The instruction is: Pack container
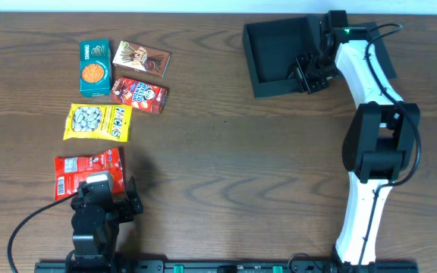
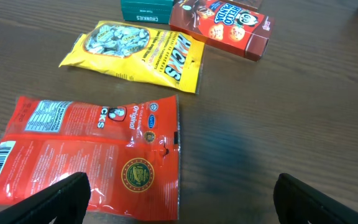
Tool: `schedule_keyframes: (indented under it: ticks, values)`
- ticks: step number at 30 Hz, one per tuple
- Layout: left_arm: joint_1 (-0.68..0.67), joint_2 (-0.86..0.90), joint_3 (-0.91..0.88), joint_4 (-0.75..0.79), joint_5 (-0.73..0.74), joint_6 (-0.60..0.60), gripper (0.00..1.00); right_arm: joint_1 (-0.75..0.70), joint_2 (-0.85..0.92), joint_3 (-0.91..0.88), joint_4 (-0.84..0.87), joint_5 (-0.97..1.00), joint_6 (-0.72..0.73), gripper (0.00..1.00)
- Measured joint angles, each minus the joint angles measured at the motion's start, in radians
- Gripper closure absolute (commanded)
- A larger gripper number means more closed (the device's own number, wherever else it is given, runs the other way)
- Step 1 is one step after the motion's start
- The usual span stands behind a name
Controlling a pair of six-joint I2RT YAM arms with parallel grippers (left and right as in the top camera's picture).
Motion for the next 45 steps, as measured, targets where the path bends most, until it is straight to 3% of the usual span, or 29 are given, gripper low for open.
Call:
schedule_keyframes:
  ticks: [8,15,20,23,25,35,45]
  values:
    - [0.000,0.000,0.000,0.000,0.000,0.000,0.05,0.000,0.000,0.002,-0.114,0.036,-0.092,0.90]
    - [0.000,0.000,0.000,0.000,0.000,0.000,0.05,0.011,0.000,0.024,-0.214,0.140,-0.193,0.83]
    - [0.000,0.000,0.000,0.000,0.000,0.000,0.05,0.061,0.003,0.130,-0.277,0.261,-0.336,0.83]
    - [0.000,0.000,0.000,0.000,0.000,0.000,0.05,0.100,0.003,0.182,-0.293,0.325,-0.406,0.76]
    - [0.000,0.000,0.000,0.000,0.000,0.000,0.05,0.127,0.003,0.201,-0.299,0.356,-0.447,0.76]
    - [0.000,0.000,0.000,0.000,0.000,0.000,0.05,0.150,0.004,0.206,-0.369,0.375,-0.470,0.74]
    - [0.000,0.000,0.000,0.000,0.000,0.000,0.05,0.150,0.004,0.206,-0.314,0.323,-0.406,0.78]
